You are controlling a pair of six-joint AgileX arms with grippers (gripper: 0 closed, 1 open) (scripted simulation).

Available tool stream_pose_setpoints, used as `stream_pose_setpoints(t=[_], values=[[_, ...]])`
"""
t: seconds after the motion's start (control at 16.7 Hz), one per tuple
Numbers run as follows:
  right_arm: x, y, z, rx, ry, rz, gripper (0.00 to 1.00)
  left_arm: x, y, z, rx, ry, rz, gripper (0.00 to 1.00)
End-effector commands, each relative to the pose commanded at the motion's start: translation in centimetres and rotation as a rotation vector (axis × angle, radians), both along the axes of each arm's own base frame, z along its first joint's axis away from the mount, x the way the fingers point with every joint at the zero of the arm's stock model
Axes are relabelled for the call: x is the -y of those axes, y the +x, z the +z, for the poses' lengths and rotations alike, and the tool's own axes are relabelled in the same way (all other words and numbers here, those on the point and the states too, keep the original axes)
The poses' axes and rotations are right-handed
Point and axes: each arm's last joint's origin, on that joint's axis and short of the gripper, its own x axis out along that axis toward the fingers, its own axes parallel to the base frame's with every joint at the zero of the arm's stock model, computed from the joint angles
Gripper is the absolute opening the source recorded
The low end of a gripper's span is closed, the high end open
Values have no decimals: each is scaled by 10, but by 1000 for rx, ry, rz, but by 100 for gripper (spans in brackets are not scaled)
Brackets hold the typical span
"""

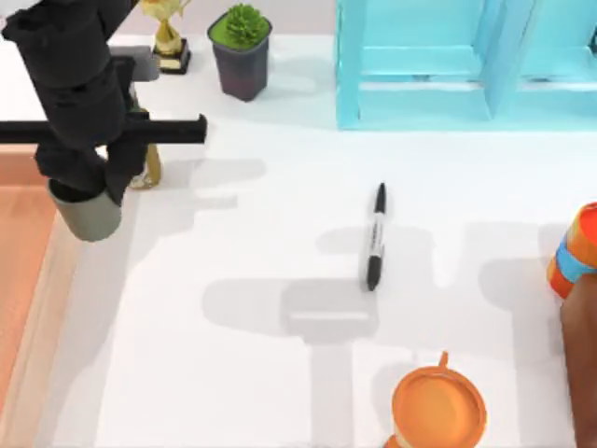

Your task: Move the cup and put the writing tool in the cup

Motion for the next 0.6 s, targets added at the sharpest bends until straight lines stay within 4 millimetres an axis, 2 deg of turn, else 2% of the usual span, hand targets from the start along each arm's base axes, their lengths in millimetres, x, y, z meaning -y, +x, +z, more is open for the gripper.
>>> stream_pose_setpoints(t=[0.18,0.3,0.6], values=[[0,0,0,0,0,0,100,37,9,-36,13,-9,0,0],[0,0,0,0,0,0,100,52,9,-51,3,-8,0,0],[0,0,0,0,0,0,100,51,10,-53,3,-9,3,0]])
